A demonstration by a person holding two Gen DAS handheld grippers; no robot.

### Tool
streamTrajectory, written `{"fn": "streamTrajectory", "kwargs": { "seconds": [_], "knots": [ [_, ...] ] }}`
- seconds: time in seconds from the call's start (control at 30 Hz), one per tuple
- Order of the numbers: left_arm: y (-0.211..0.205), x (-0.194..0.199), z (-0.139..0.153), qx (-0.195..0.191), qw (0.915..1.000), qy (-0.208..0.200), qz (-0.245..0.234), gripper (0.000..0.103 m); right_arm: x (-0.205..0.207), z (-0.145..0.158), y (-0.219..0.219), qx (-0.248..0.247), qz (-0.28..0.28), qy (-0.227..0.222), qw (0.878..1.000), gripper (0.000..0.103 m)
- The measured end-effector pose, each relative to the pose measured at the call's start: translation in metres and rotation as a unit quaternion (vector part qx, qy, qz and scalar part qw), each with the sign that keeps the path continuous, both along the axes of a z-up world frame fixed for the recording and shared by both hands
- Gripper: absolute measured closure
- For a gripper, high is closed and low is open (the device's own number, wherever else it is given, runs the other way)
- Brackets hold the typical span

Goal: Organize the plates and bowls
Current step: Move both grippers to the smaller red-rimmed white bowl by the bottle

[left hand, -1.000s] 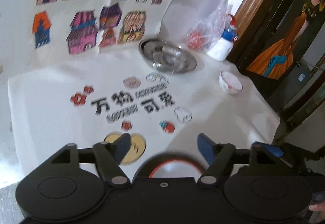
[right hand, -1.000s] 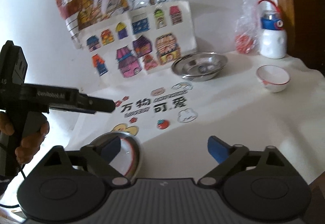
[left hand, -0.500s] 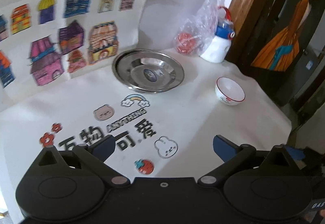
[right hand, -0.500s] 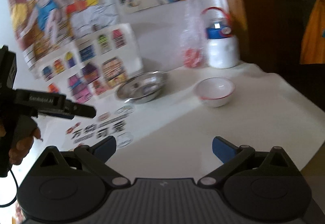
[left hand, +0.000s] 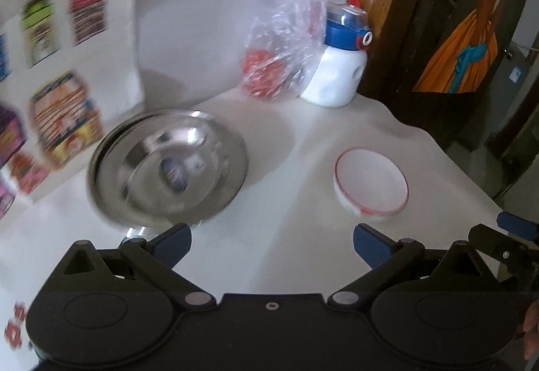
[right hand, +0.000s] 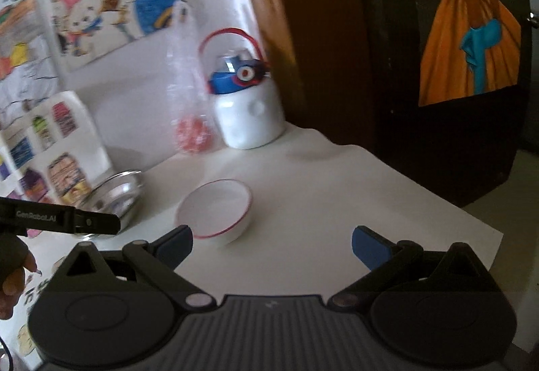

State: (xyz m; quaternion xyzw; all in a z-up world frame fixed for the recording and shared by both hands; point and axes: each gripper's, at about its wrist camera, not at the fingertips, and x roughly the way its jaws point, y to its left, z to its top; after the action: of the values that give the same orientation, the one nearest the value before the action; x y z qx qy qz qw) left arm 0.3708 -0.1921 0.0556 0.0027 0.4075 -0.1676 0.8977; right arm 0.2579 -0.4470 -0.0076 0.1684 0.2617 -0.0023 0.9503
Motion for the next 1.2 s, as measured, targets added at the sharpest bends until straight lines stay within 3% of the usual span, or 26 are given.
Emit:
{"fn": "streamTrajectory", "kwargs": {
  "seconds": [0.5,0.87,1.0,1.2],
  "knots": [
    [-0.039,0.059,-0.028,-0.021,0.9997,0.003,0.009,0.001,0.056,-0.016,0.008,-0.018,0.028,0.003,0.999,0.000],
    [-0.052,0.056,-0.024,-0.018,0.9993,-0.031,-0.007,0.001,0.064,-0.020,0.020,-0.041,0.042,0.002,0.998,0.002],
    [-0.057,0.056,-0.026,-0.014,0.9993,-0.031,-0.016,0.001,0.065,-0.023,0.023,-0.049,0.043,0.005,0.998,0.008],
    [-0.061,0.059,-0.033,-0.020,0.9994,-0.010,-0.025,0.018,0.067,-0.026,0.024,-0.045,0.044,0.007,0.998,0.018]
  ]
}}
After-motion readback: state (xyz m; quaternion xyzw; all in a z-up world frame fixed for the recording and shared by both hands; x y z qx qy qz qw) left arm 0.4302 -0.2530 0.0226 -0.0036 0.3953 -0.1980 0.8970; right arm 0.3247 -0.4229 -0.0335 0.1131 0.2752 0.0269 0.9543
